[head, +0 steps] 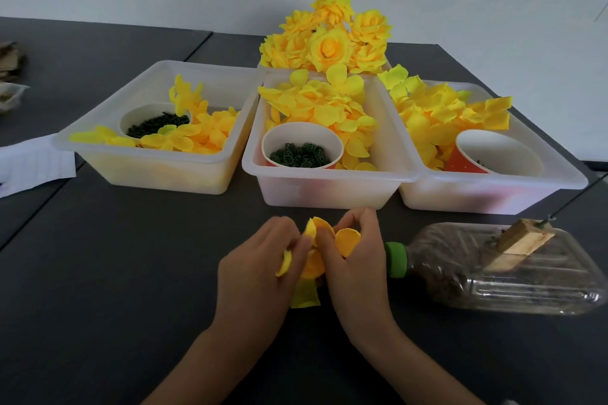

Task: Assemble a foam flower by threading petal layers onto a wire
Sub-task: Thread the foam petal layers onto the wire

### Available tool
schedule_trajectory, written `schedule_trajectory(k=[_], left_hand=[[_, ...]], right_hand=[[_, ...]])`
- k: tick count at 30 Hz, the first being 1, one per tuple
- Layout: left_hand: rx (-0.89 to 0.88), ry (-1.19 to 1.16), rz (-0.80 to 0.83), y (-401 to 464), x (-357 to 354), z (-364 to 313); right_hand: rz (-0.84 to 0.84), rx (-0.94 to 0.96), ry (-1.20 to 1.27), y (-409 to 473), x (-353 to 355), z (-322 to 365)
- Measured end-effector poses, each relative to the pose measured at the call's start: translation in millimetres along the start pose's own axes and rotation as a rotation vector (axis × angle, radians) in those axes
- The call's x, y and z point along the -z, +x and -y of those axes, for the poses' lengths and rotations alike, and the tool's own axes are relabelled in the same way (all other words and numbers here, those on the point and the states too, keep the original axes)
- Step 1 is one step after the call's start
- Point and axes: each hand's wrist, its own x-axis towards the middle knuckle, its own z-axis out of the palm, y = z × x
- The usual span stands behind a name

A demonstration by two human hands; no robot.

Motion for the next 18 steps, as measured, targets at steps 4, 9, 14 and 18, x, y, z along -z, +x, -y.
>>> schedule_trajectory(k=[4, 9, 14, 18], left_hand=[[0.210, -0.237, -0.132, 4.0, 2.3, 2.1], [0.182, -0.262, -0.145, 2.1, 2.6, 0.2], [0.199, -0.266, -0.134, 3.0, 4.3, -0.6], [0.206, -0.281, -0.025, 3.8, 5.0, 0.0]], right_hand=[[0.050, -0.085, 0.250, -8.4, -2.9, 3.3], [0.353, -0.693, 0.676, -1.9, 1.2, 1.7], [0.561, -0.680, 0.513, 4.0, 12.6, 6.5], [0.471, -0.190, 0.031, 4.8, 16.0, 11.8]])
